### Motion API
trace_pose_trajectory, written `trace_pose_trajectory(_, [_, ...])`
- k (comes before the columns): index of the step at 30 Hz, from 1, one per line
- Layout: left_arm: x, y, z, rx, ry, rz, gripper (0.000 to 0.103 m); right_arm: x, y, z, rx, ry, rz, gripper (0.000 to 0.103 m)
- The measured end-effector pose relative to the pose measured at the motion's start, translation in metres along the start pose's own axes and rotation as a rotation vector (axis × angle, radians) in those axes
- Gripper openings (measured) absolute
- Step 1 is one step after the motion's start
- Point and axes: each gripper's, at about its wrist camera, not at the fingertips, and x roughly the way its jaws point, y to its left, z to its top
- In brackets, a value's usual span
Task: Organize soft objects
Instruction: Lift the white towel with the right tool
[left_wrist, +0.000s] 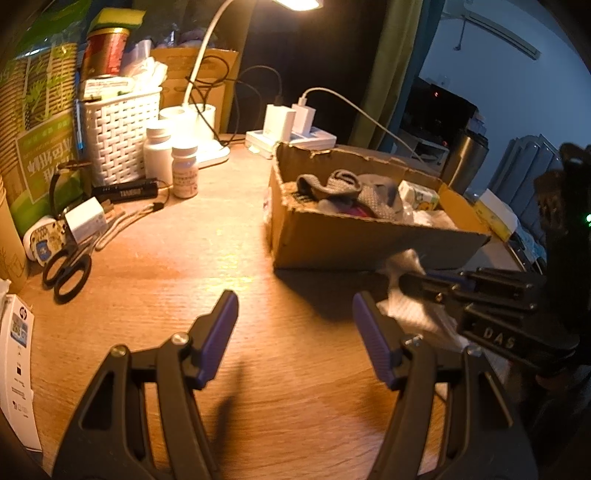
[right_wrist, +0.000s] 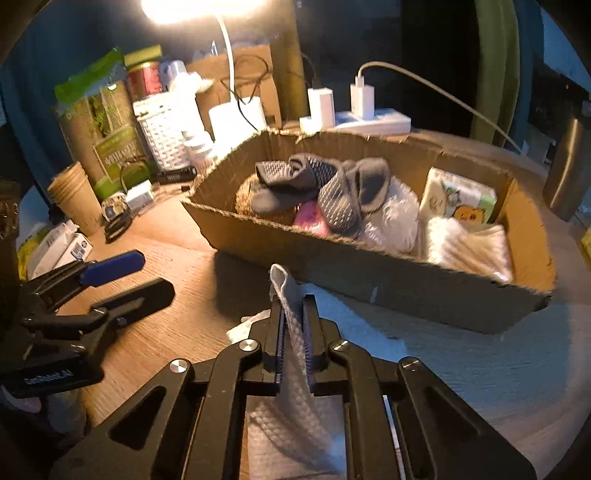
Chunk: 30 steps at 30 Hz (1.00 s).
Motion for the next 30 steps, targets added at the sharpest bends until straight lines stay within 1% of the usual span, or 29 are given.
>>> trace_pose_trajectory(5, [-0.004, -0.017, 0.001, 0.034, -0.004, -0.003, 0.066, -0.026, -0.011, -0.001, 0.032, -0.068, 0.019, 0.01])
trace_pose_trajectory(12, [-0.007, -0.05, 0.0, 0.098, 0.0, -0.01, 0.066, -0.062, -0.042, -0.012, 0.091, -0.15, -0.007, 0.01])
trace_pose_trajectory(19, [0.001, -0.086, -0.003, 0.166, 0.028, -0.021, 0.066, -0.078, -0.083, -0.04, 0.171, -0.157, -0.042, 0.01])
trace_pose_trajectory(23, [0.012, -0.104, -0.006, 0.202, 0.06, -0.017, 0.066, -0.083, -0.107, -0.058, 0.22, -0.156, -0.061, 0.01])
trace_pose_trajectory(30, [0.032, -0.128, -0.01, 0.249, 0.103, -0.005, 0.066, -0.099, -0.148, -0.072, 0.298, -0.19, -0.115, 0.01])
